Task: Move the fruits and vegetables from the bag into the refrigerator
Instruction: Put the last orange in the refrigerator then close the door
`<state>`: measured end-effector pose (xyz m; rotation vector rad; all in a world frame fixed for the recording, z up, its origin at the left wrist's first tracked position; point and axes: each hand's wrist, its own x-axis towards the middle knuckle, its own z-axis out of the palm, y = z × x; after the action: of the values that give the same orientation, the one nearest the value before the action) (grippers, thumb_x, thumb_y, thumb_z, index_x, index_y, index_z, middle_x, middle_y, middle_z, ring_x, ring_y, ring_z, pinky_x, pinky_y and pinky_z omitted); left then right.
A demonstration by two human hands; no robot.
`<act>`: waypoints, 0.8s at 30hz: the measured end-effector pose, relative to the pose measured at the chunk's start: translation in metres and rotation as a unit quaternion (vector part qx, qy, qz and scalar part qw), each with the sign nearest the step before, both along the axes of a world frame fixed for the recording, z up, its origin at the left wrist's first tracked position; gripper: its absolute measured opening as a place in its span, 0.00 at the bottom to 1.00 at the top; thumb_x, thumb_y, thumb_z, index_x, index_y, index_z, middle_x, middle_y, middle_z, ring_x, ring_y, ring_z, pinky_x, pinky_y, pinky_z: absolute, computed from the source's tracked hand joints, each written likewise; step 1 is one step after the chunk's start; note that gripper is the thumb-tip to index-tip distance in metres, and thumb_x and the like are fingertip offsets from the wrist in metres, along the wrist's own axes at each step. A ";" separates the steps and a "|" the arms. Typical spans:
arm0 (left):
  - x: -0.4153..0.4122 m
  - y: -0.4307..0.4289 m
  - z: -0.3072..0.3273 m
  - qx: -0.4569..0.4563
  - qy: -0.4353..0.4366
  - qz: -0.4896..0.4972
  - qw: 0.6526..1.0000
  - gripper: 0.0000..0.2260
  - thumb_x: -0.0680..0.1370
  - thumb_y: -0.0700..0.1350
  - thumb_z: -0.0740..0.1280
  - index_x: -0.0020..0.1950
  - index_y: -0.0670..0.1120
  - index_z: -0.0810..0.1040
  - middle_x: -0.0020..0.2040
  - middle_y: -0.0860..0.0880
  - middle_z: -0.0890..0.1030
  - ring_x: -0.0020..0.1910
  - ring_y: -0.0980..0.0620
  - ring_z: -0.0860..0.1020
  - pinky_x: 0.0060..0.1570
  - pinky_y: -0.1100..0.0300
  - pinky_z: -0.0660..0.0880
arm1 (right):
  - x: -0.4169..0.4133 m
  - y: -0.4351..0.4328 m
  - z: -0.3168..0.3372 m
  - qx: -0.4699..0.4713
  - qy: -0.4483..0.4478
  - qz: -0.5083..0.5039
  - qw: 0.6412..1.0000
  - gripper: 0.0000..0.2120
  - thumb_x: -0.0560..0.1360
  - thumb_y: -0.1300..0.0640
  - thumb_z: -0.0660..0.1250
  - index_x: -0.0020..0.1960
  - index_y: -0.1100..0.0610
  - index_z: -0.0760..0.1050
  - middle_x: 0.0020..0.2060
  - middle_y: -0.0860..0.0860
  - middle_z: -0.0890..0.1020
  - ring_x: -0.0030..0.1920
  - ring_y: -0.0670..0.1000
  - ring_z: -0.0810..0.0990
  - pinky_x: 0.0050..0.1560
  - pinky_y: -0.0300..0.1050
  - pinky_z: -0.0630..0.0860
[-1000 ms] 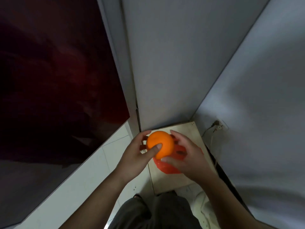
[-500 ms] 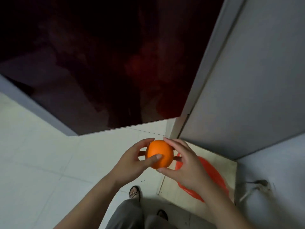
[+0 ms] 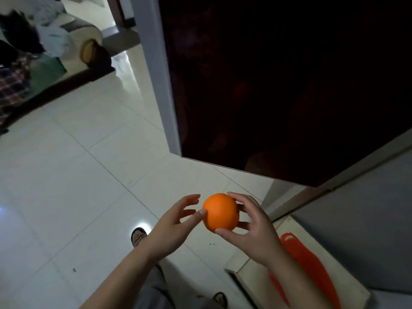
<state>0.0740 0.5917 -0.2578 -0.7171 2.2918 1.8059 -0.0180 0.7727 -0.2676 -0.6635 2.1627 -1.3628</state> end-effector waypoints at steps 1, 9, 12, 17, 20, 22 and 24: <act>0.004 -0.011 -0.001 -0.015 0.001 0.005 1.000 0.25 0.70 0.64 0.61 0.66 0.62 0.65 0.64 0.62 0.70 0.61 0.60 0.72 0.52 0.68 0.68 | 0.000 -0.012 0.001 0.009 0.009 0.015 1.000 0.34 0.64 0.49 0.77 0.63 0.34 0.64 0.61 0.26 0.62 0.61 0.35 0.68 0.49 0.33 0.77; 0.020 -0.138 -0.010 -0.034 0.019 0.012 0.999 0.23 0.70 0.65 0.61 0.64 0.65 0.67 0.62 0.65 0.71 0.60 0.63 0.72 0.59 0.60 0.73 | 0.002 -0.149 -0.004 0.044 0.014 0.077 0.996 0.36 0.63 0.42 0.75 0.65 0.29 0.61 0.60 0.26 0.62 0.61 0.33 0.67 0.51 0.32 0.75; 0.019 -0.209 -0.008 -0.033 0.011 -0.012 0.999 0.24 0.70 0.65 0.63 0.65 0.65 0.65 0.63 0.64 0.71 0.58 0.63 0.74 0.55 0.64 0.73 | 0.000 -0.224 -0.002 0.043 0.007 0.064 0.997 0.40 0.61 0.44 0.77 0.67 0.33 0.60 0.62 0.29 0.67 0.61 0.36 0.69 0.54 0.34 0.75; 0.018 -0.330 0.007 -0.034 0.016 0.016 0.999 0.23 0.71 0.61 0.66 0.65 0.64 0.65 0.63 0.61 0.70 0.56 0.63 0.74 0.46 0.69 0.72 | -0.005 -0.353 0.008 0.036 0.003 0.070 0.997 0.39 0.57 0.39 0.76 0.65 0.33 0.63 0.64 0.34 0.70 0.61 0.41 0.73 0.55 0.41 0.78; 0.012 -0.389 0.017 -0.033 0.023 0.036 0.999 0.22 0.70 0.62 0.65 0.63 0.65 0.65 0.63 0.61 0.70 0.55 0.64 0.74 0.44 0.70 0.71 | -0.011 -0.416 0.014 0.021 0.002 0.066 0.998 0.38 0.59 0.41 0.77 0.65 0.33 0.64 0.63 0.34 0.69 0.60 0.41 0.73 0.53 0.38 0.77; 0.005 -0.419 0.019 -0.030 0.021 0.035 0.999 0.23 0.69 0.63 0.64 0.63 0.65 0.65 0.63 0.62 0.70 0.55 0.63 0.74 0.44 0.70 0.71 | -0.016 -0.446 0.016 0.033 0.000 0.073 0.997 0.38 0.62 0.45 0.77 0.66 0.34 0.62 0.63 0.33 0.66 0.61 0.41 0.71 0.53 0.34 0.75; -0.006 -0.443 0.019 -0.028 0.021 0.033 0.999 0.24 0.69 0.64 0.64 0.64 0.65 0.65 0.63 0.62 0.70 0.56 0.61 0.75 0.46 0.69 0.71 | -0.026 -0.470 0.015 0.041 0.004 0.080 0.996 0.37 0.63 0.46 0.77 0.66 0.34 0.62 0.63 0.32 0.65 0.62 0.40 0.69 0.53 0.33 0.75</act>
<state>0.0676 0.1488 -0.2388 -0.7793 2.3806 1.8083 -0.0441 0.3022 -0.2522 -0.7933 2.1096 -1.1845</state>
